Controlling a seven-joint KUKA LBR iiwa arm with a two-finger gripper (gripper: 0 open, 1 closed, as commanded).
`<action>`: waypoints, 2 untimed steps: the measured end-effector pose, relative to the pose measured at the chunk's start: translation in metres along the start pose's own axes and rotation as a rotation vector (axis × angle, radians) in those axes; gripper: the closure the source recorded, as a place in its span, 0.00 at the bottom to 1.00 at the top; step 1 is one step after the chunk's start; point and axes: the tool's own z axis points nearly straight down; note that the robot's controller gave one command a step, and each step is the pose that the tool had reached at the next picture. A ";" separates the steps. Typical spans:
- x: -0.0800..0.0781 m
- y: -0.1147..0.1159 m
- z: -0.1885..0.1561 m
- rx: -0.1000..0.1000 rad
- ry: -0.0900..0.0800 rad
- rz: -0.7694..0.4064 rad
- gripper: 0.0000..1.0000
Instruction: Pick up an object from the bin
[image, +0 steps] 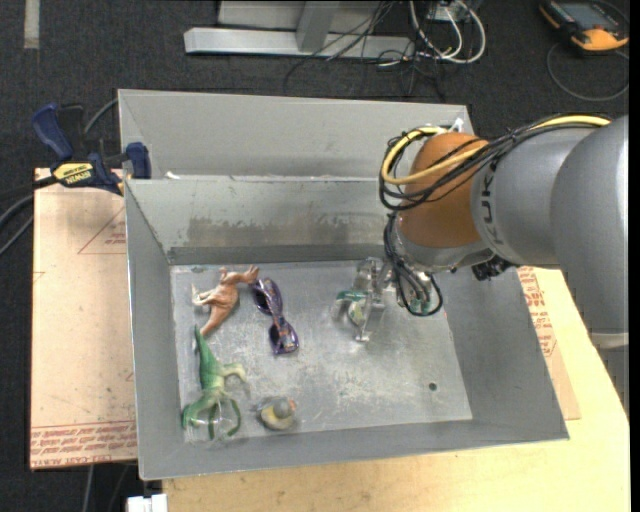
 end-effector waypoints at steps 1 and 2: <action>0.000 0.000 0.000 0.000 0.000 0.000 1.00; 0.002 0.000 -0.005 0.001 0.006 0.000 1.00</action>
Offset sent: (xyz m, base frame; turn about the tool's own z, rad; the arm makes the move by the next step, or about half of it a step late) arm -0.0001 -0.0001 0.1020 0.0000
